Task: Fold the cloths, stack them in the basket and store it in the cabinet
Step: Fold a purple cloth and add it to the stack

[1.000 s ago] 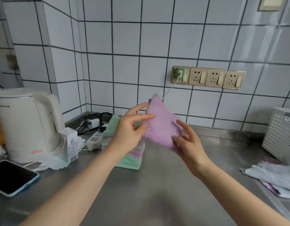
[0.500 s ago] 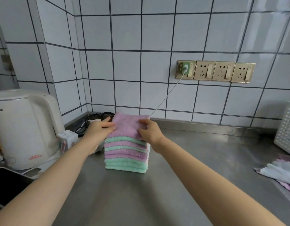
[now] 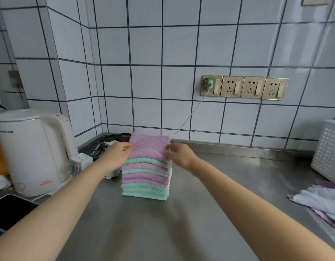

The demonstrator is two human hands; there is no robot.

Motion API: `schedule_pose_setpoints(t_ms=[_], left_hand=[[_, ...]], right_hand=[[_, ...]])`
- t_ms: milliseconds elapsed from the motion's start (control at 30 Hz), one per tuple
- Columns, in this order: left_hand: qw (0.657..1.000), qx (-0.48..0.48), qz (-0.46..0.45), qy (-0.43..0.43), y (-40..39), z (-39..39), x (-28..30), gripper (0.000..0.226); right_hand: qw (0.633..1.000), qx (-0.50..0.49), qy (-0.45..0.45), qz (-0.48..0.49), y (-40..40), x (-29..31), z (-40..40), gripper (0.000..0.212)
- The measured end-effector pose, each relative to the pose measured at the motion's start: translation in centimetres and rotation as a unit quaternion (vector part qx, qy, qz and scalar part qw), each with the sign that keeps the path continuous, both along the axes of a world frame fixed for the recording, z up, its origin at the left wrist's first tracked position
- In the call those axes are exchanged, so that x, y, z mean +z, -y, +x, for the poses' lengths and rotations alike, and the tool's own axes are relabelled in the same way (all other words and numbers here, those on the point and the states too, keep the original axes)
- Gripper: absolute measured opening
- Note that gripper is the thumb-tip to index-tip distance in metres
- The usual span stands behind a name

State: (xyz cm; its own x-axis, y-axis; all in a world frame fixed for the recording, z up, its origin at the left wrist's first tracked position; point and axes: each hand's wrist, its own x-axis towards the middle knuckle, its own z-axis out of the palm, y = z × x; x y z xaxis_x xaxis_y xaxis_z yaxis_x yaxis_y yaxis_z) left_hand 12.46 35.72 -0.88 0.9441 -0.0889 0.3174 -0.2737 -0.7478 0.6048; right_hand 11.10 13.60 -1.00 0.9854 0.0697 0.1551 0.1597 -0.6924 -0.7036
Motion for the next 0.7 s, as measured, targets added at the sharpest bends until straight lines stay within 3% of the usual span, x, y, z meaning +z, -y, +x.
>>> schedule_pose_setpoints(t_ms=[167,333,567,633,700], left_hand=[[0.985,-0.030,0.004,0.168,4.2,-4.0,0.8,0.033],[0.974,-0.106,-0.049,0.194,12.8,-7.5,-1.9,0.028],[0.965,-0.220,-0.063,0.128,25.6,-11.5,-7.3,0.024],[0.963,-0.246,-0.048,0.103,28.4,-12.3,-8.3,0.024],[0.961,-0.265,-0.034,0.078,30.5,-13.0,-9.1,0.024]], right_hand=[[0.999,-0.002,0.044,-0.017,6.1,0.8,-5.1,0.038],[0.994,-0.059,0.080,-0.049,14.1,-0.5,-11.1,0.028],[0.958,-0.174,0.038,-0.225,27.0,-4.9,-18.7,0.025],[0.943,-0.217,0.032,-0.252,30.3,-5.8,-20.2,0.020],[0.929,-0.256,-0.002,-0.269,33.2,-6.6,-21.0,0.028]])
